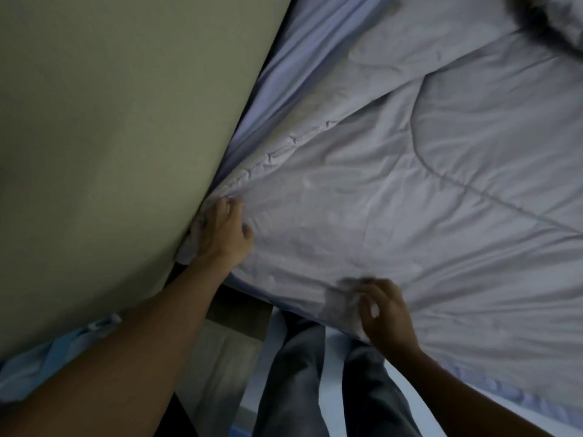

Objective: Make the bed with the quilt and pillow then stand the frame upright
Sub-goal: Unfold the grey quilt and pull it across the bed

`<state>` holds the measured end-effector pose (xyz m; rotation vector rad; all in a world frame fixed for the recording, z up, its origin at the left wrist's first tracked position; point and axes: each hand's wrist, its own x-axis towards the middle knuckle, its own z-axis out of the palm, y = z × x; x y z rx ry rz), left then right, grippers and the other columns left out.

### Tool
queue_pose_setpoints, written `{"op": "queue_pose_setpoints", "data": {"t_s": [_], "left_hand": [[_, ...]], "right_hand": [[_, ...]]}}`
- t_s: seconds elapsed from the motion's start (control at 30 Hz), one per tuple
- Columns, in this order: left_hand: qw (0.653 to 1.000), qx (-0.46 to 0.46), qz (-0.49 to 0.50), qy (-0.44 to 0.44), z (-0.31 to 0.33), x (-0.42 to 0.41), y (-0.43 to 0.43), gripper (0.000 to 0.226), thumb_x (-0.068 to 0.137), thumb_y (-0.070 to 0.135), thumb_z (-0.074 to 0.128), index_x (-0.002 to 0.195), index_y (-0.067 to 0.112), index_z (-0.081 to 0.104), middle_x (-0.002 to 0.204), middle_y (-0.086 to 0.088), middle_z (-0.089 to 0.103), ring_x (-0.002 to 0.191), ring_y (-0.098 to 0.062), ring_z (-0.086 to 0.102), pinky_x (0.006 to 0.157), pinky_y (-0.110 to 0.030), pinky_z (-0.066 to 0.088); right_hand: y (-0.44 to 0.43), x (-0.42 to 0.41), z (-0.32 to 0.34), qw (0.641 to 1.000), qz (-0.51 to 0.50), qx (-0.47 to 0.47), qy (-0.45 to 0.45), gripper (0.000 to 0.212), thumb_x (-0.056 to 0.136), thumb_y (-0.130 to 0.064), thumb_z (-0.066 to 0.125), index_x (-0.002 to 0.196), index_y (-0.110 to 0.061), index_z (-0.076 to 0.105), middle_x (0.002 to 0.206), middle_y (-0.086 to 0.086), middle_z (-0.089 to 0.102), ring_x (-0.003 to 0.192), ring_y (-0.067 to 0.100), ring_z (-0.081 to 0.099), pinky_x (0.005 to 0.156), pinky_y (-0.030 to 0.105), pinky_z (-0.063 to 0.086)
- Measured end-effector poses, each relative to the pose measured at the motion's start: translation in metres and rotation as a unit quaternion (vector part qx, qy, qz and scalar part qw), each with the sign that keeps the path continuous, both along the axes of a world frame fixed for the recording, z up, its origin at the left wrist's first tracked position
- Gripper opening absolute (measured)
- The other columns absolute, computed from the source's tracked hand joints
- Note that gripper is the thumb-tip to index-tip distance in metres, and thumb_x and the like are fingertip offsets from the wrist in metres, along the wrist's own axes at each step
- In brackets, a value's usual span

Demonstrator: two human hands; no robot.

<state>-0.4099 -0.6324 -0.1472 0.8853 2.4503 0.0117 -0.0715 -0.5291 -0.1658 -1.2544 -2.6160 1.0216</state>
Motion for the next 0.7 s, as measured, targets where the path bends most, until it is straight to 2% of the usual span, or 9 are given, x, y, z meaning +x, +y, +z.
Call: {"op": "queue_pose_setpoints", "data": {"t_s": [0.07, 0.13, 0.2, 0.33, 0.43, 0.5, 0.57, 0.63, 0.7], "left_hand": [[1.000, 0.000, -0.002, 0.012, -0.010, 0.004, 0.000, 0.060, 0.087, 0.032, 0.056, 0.140, 0.017, 0.036, 0.144, -0.014, 0.030, 0.132, -0.038, 0.034, 0.105, -0.054, 0.038], [1.000, -0.006, -0.008, 0.018, -0.018, 0.005, -0.002, 0.065, 0.088, 0.034, 0.055, 0.146, 0.019, 0.029, 0.150, -0.013, 0.025, 0.132, -0.039, 0.033, 0.102, -0.053, 0.041], [0.999, 0.015, -0.001, 0.037, -0.024, 0.001, -0.004, 0.064, 0.090, 0.033, 0.052, 0.149, 0.020, 0.030, 0.152, -0.014, 0.027, 0.131, -0.040, 0.036, 0.102, -0.052, 0.039], [0.993, 0.077, 0.079, 0.036, -0.036, -0.013, 0.000, 0.054, 0.092, 0.026, 0.047, 0.145, 0.024, 0.038, 0.151, -0.010, 0.031, 0.125, -0.040, 0.041, 0.105, -0.050, 0.038], [0.994, 0.079, 0.076, 0.015, -0.048, -0.010, -0.003, 0.059, 0.097, 0.032, 0.041, 0.152, 0.029, 0.023, 0.158, -0.005, 0.020, 0.135, -0.037, 0.032, 0.113, -0.049, 0.029], [0.997, 0.057, 0.043, 0.009, -0.056, 0.003, -0.023, 0.066, 0.100, 0.042, 0.037, 0.157, 0.030, 0.006, 0.165, -0.007, 0.006, 0.147, -0.034, 0.015, 0.120, -0.050, 0.013], [0.999, 0.025, 0.038, 0.004, -0.058, 0.024, -0.053, 0.069, 0.100, 0.054, 0.027, 0.157, 0.029, -0.002, 0.166, -0.011, -0.004, 0.151, -0.034, 0.002, 0.122, -0.050, 0.002], [0.999, -0.014, 0.039, 0.000, -0.056, 0.042, -0.080, 0.071, 0.099, 0.059, 0.019, 0.157, 0.028, -0.008, 0.165, -0.015, -0.008, 0.151, -0.035, -0.004, 0.122, -0.052, 0.000], [0.996, -0.054, 0.062, -0.026, -0.051, 0.053, -0.096, 0.073, 0.098, 0.060, 0.021, 0.155, 0.030, -0.014, 0.164, -0.014, -0.014, 0.151, -0.033, -0.011, 0.121, -0.055, 0.000]], "right_hand": [[0.006, -0.004, -0.002, 0.998, -0.003, 0.057, -0.039, 0.040, 0.081, -0.013, 0.068, 0.121, -0.016, 0.068, 0.129, 0.011, 0.057, 0.117, 0.031, 0.055, 0.096, 0.043, 0.049], [0.014, -0.005, -0.006, 0.993, -0.001, 0.059, -0.102, 0.065, 0.081, -0.021, 0.073, 0.142, -0.020, 0.052, 0.152, 0.013, 0.040, 0.138, 0.034, 0.041, 0.110, 0.048, 0.040], [0.021, -0.004, -0.010, 0.987, -0.003, 0.047, -0.155, 0.080, 0.083, -0.034, 0.072, 0.153, -0.024, 0.034, 0.165, 0.011, 0.021, 0.151, 0.032, 0.022, 0.121, 0.049, 0.025], [0.032, 0.003, -0.014, 0.972, -0.076, 0.035, -0.218, 0.092, 0.084, -0.062, 0.062, 0.158, -0.034, 0.013, 0.169, 0.003, 0.002, 0.156, 0.027, 0.005, 0.124, 0.051, 0.011], [0.026, 0.016, -0.023, 0.964, -0.078, 0.024, -0.253, 0.093, 0.087, -0.072, 0.046, 0.158, -0.039, -0.004, 0.169, -0.001, -0.014, 0.156, 0.028, -0.006, 0.123, 0.057, 0.003], [0.018, 0.026, -0.029, 0.963, -0.066, 0.015, -0.262, 0.091, 0.088, -0.075, 0.034, 0.158, -0.037, -0.011, 0.167, -0.001, -0.019, 0.155, 0.029, -0.011, 0.123, 0.058, 0.000], [0.010, 0.035, -0.031, 0.964, -0.049, 0.007, -0.262, 0.092, 0.088, -0.074, 0.029, 0.158, -0.033, -0.013, 0.167, 0.002, -0.021, 0.155, 0.030, -0.013, 0.123, 0.057, -0.001], [0.005, 0.042, -0.028, 0.965, -0.026, -0.005, -0.261, 0.093, 0.088, -0.073, 0.029, 0.158, -0.031, -0.016, 0.167, 0.004, -0.022, 0.154, 0.030, -0.016, 0.123, 0.053, -0.003], [0.005, 0.047, -0.020, 0.966, -0.005, -0.017, -0.258, 0.094, 0.091, -0.067, 0.041, 0.159, -0.028, -0.011, 0.168, 0.007, -0.017, 0.155, 0.031, -0.012, 0.123, 0.052, -0.001]]}}
